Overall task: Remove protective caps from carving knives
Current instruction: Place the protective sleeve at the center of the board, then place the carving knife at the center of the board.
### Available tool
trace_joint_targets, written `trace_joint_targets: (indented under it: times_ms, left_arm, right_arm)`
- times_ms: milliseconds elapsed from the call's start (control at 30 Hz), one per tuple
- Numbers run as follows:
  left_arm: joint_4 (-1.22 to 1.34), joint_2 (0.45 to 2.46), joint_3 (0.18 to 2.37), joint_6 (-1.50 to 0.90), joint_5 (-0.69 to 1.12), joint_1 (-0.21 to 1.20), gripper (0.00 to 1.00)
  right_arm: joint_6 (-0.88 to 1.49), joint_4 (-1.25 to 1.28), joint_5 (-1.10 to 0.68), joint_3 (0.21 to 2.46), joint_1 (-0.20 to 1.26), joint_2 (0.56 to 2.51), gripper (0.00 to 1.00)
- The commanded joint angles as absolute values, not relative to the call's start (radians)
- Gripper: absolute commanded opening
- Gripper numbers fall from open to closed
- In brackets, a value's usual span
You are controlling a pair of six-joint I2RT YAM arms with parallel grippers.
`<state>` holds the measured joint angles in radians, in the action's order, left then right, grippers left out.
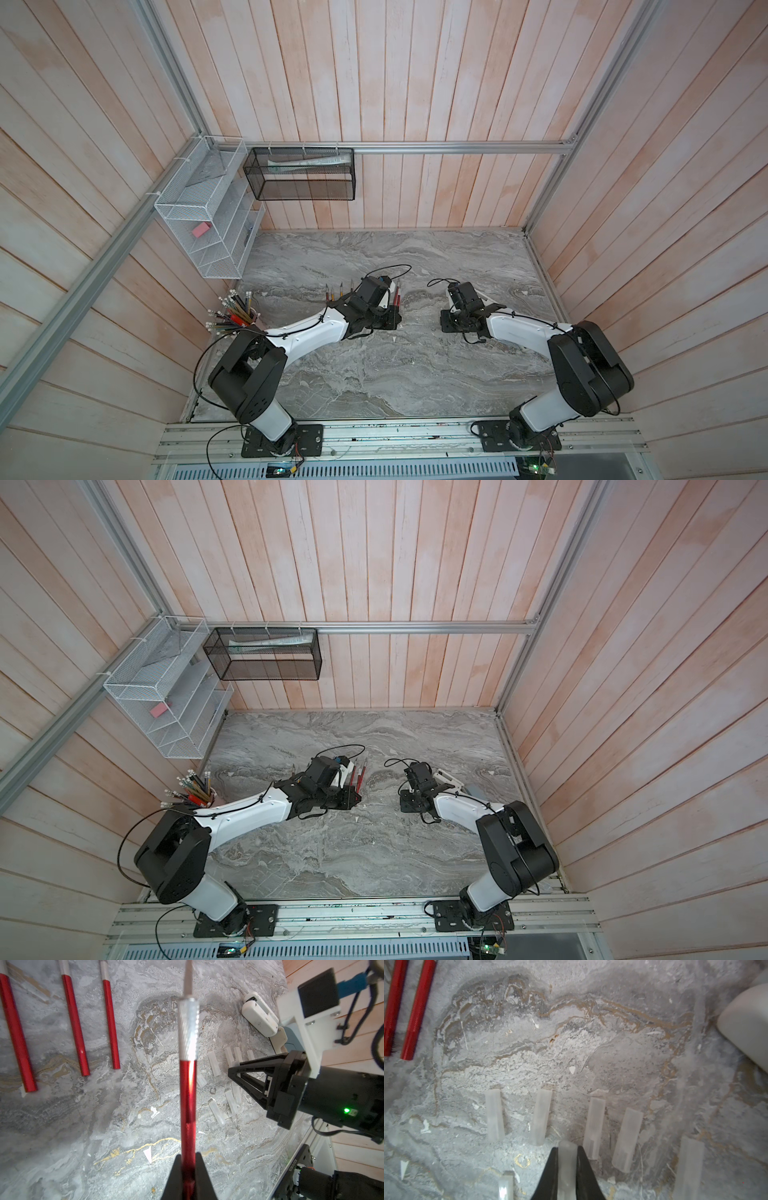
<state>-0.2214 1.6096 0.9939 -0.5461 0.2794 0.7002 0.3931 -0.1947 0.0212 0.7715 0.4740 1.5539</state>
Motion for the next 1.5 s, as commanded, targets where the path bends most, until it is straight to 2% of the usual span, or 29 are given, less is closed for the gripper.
trace_joint_targets:
  times_ms: [0, 600, 1167, 1467]
  left_arm:
    - [-0.219, 1.631, 1.022, -0.545, 0.282, 0.695, 0.0]
    - [-0.246, 1.672, 1.051, -0.54, 0.268, 0.696, 0.0]
    - [-0.472, 1.995, 1.399, -0.514, 0.094, 0.695, 0.0]
    - [-0.547, 2.118, 1.54, -0.503, 0.061, 0.697, 0.0]
  right_arm:
    - [0.385, -0.193, 0.012, 0.8, 0.468, 1.567, 0.2]
    - [0.402, -0.204, -0.007, 0.806, 0.465, 1.515, 0.24]
    - [0.453, -0.204, -0.053, 0.709, 0.384, 1.224, 0.24]
    - [0.453, -0.189, -0.082, 0.659, 0.331, 1.185, 0.24]
